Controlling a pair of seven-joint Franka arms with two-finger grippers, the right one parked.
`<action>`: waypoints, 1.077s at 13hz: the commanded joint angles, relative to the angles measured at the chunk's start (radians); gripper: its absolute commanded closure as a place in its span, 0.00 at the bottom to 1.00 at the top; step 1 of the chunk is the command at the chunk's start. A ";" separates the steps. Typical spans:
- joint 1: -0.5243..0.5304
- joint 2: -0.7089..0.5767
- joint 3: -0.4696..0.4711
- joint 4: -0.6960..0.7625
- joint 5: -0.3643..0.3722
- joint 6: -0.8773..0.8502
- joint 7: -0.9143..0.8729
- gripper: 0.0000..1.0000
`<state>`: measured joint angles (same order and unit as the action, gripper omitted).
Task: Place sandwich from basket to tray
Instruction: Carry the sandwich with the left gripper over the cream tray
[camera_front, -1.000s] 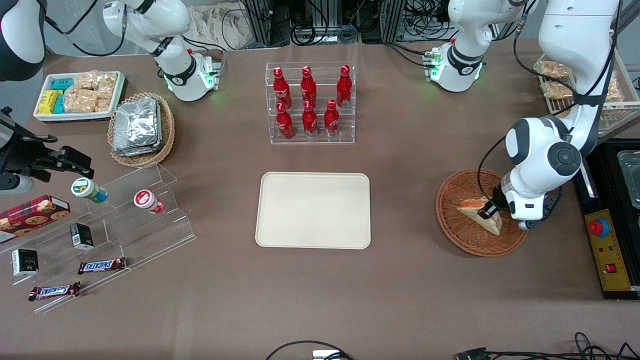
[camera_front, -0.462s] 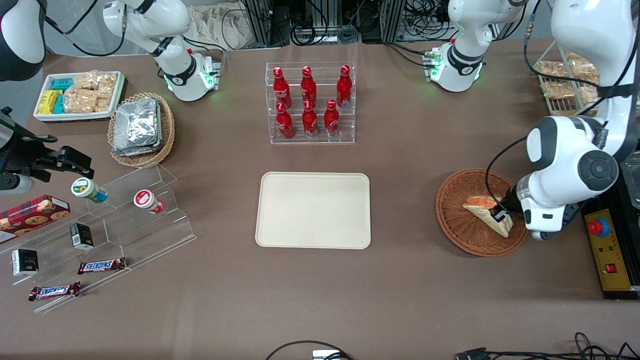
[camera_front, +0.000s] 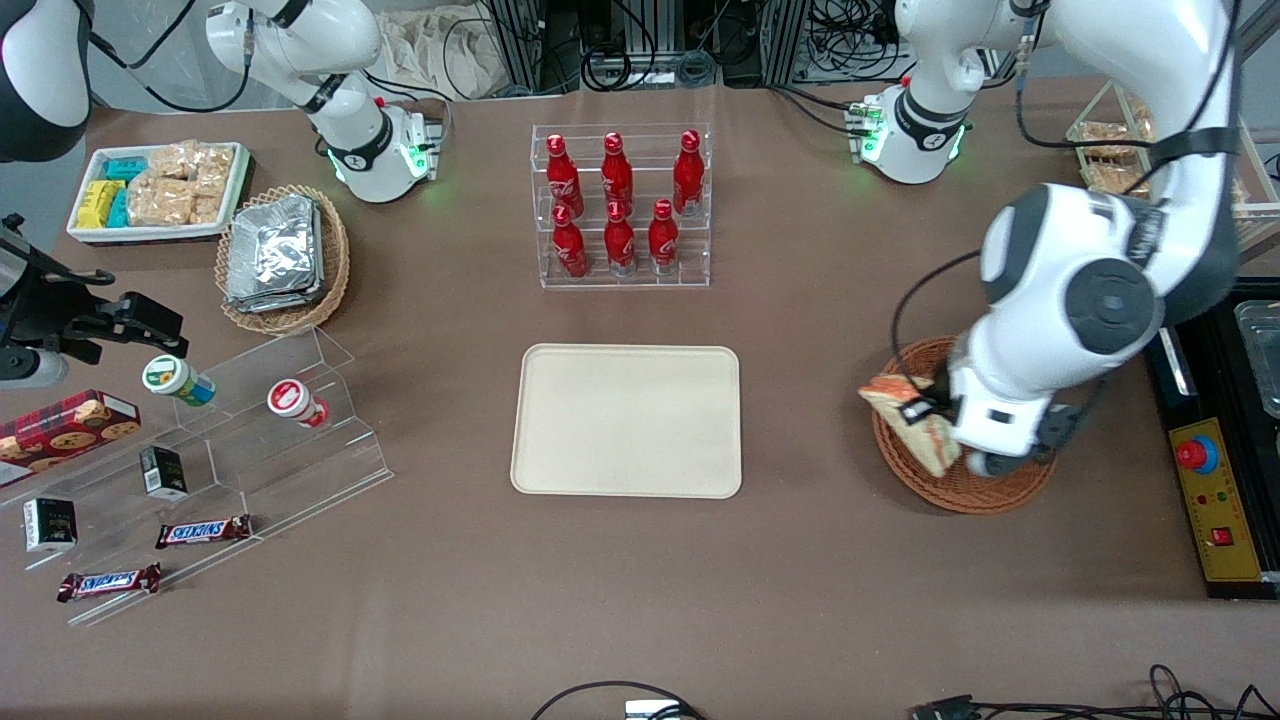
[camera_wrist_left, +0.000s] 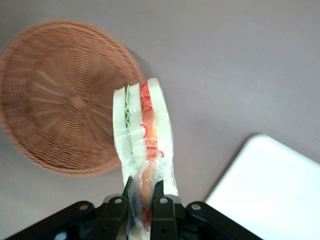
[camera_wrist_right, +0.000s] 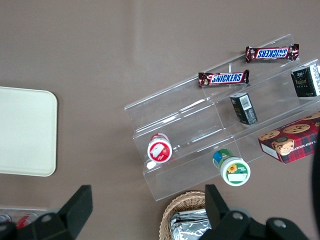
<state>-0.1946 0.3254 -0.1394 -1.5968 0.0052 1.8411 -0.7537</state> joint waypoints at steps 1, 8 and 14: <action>-0.095 0.137 0.007 0.141 0.015 -0.020 0.034 1.00; -0.287 0.380 0.009 0.287 0.015 0.118 0.137 1.00; -0.342 0.415 0.009 0.223 0.016 0.230 0.135 0.92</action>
<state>-0.5205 0.7389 -0.1412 -1.3583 0.0114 2.0462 -0.6284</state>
